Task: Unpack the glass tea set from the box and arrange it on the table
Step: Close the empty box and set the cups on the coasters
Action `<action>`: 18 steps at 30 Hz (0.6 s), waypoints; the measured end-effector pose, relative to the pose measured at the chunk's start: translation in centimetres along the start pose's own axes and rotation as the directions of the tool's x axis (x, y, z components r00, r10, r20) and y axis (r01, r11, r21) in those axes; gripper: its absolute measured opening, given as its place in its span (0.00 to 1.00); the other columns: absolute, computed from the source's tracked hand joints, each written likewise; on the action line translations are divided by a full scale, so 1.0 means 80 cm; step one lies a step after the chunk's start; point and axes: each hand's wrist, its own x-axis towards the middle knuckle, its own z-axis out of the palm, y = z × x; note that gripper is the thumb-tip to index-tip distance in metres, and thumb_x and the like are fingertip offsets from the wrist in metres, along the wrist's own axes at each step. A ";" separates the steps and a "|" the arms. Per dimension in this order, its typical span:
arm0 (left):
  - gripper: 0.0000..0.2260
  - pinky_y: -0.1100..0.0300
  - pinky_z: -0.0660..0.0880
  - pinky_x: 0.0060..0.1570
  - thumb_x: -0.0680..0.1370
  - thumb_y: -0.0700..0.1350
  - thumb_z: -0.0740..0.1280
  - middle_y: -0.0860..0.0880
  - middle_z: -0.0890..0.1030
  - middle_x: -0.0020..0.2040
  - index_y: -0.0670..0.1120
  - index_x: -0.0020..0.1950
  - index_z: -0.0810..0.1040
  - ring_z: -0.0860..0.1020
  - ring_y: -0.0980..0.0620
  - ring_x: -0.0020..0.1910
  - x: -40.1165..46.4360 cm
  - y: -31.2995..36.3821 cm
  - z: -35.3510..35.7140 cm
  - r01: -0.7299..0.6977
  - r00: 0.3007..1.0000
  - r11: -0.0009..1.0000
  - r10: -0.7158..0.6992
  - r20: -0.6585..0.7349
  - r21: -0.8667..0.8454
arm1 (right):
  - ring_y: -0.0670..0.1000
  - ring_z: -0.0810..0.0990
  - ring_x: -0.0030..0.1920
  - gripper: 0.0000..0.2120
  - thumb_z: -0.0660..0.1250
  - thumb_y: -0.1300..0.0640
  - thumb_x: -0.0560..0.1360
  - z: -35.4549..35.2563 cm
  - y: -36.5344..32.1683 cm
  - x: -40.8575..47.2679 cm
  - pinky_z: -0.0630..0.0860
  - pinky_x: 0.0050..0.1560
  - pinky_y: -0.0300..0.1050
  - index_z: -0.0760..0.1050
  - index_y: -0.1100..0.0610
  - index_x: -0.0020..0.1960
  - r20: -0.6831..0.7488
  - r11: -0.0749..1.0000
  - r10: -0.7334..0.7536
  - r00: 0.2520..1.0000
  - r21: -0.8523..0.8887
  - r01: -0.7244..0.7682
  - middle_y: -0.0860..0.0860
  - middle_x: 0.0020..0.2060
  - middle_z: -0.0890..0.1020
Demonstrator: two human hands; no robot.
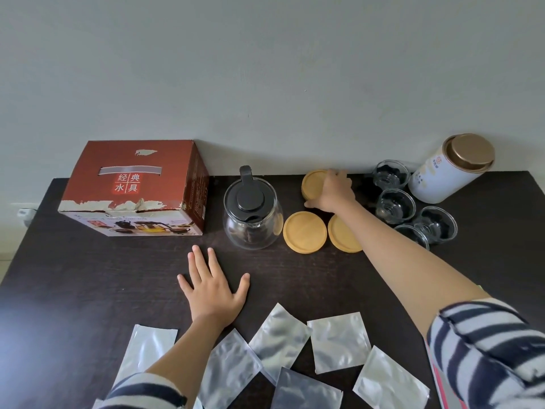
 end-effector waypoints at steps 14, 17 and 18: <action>0.44 0.35 0.48 0.70 0.70 0.71 0.48 0.41 0.45 0.78 0.42 0.77 0.52 0.43 0.43 0.77 0.000 0.001 -0.002 0.001 1.000 1.000 -0.001 0.003 -0.009 | 0.60 0.64 0.68 0.51 0.80 0.44 0.60 0.023 -0.029 0.001 0.73 0.56 0.54 0.58 0.59 0.73 -0.003 0.990 -0.114 0.993 0.086 0.114 0.58 0.68 0.65; 0.44 0.35 0.48 0.70 0.70 0.71 0.48 0.41 0.45 0.78 0.42 0.77 0.52 0.42 0.43 0.77 0.000 0.000 -0.002 0.001 1.000 1.000 -0.001 0.006 -0.016 | 0.60 0.65 0.68 0.51 0.81 0.43 0.58 0.018 -0.025 0.003 0.73 0.57 0.54 0.59 0.58 0.72 0.030 0.983 -0.161 0.986 0.096 0.158 0.57 0.68 0.67; 0.44 0.35 0.47 0.70 0.70 0.71 0.47 0.41 0.45 0.78 0.43 0.77 0.51 0.42 0.44 0.77 0.000 0.000 -0.001 0.003 1.000 1.000 -0.002 0.010 -0.008 | 0.60 0.66 0.67 0.52 0.81 0.43 0.57 0.014 -0.021 0.004 0.73 0.58 0.54 0.60 0.58 0.72 0.038 0.980 -0.176 0.984 0.105 0.171 0.57 0.67 0.67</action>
